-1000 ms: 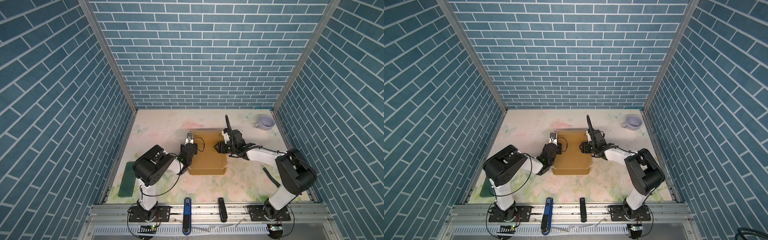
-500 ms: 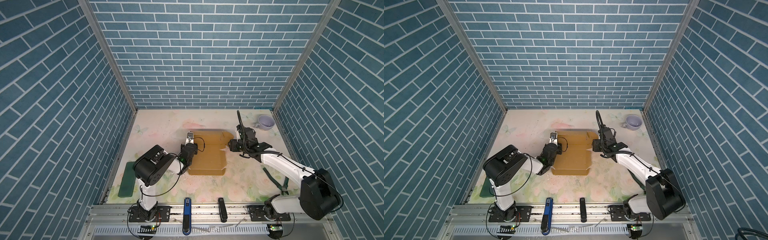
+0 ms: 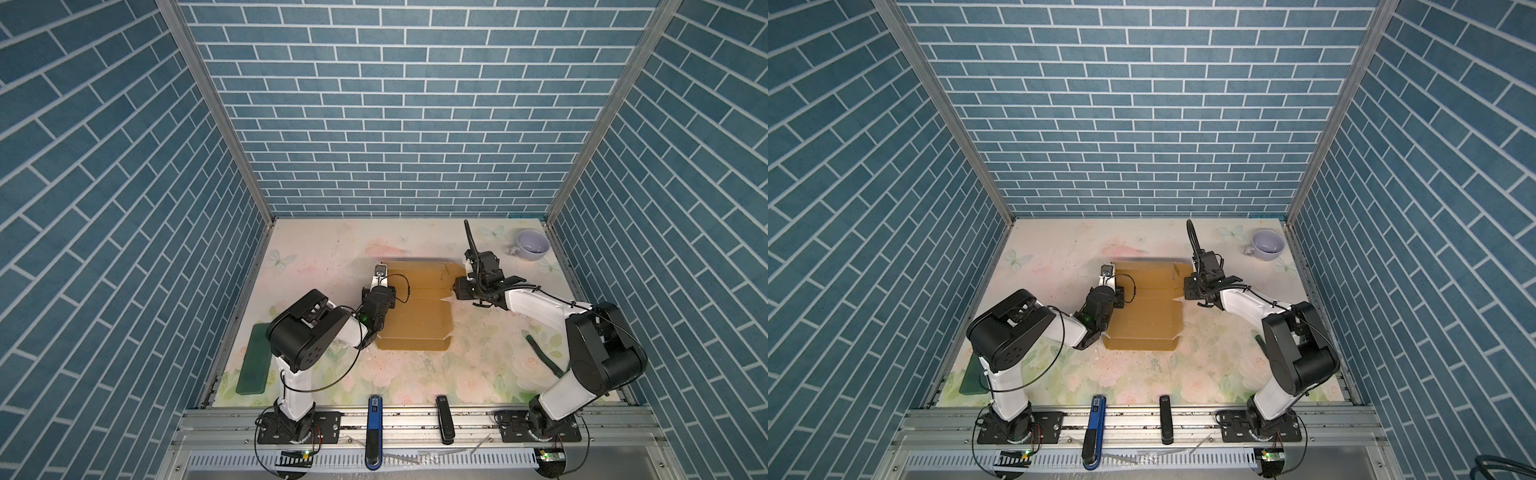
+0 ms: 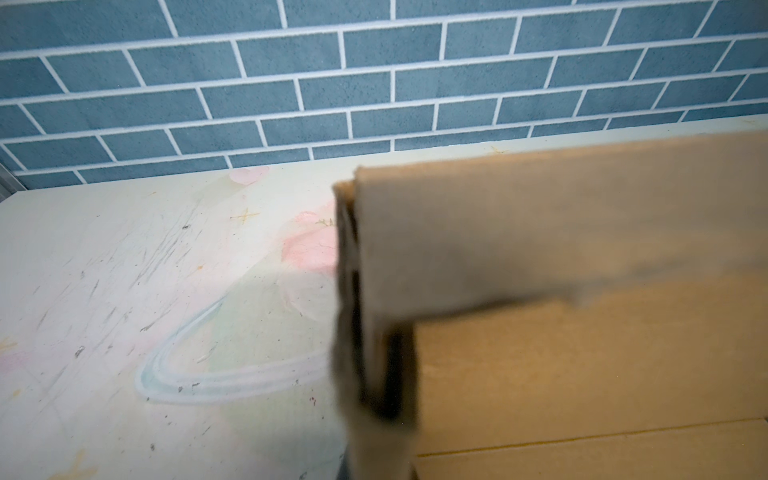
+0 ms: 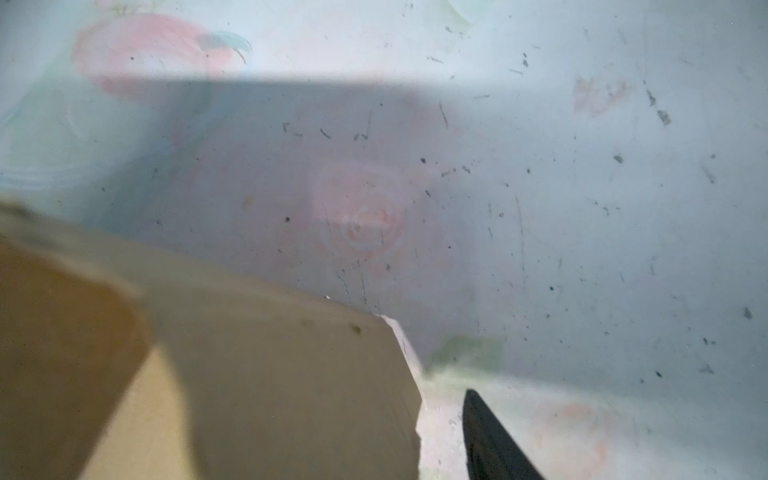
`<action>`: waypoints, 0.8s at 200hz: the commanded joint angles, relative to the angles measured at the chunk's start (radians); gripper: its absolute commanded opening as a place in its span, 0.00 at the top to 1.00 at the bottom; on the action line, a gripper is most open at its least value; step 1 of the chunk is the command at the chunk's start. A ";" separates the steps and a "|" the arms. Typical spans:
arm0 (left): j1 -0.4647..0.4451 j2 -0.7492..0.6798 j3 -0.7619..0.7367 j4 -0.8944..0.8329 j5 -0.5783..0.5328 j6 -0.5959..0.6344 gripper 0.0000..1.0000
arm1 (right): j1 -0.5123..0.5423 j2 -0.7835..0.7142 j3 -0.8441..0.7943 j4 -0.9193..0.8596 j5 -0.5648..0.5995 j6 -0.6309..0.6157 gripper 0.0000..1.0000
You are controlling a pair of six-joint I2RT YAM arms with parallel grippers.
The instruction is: Fold the paper box
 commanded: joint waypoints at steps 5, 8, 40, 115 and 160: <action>0.003 0.027 0.013 -0.060 0.010 -0.003 1.00 | -0.005 0.020 0.054 0.049 -0.052 -0.068 0.54; 0.003 0.027 0.012 -0.059 0.009 -0.003 1.00 | -0.005 0.023 0.056 0.049 -0.054 -0.069 0.55; 0.003 0.026 0.017 -0.070 0.008 -0.004 1.00 | -0.005 0.024 0.070 0.038 -0.093 -0.072 0.76; -0.002 0.032 0.029 -0.079 0.012 0.007 1.00 | -0.005 -0.029 0.108 -0.040 -0.166 -0.060 0.90; -0.008 0.034 0.033 -0.082 0.006 0.016 1.00 | -0.005 -0.039 0.134 -0.066 -0.204 -0.053 0.92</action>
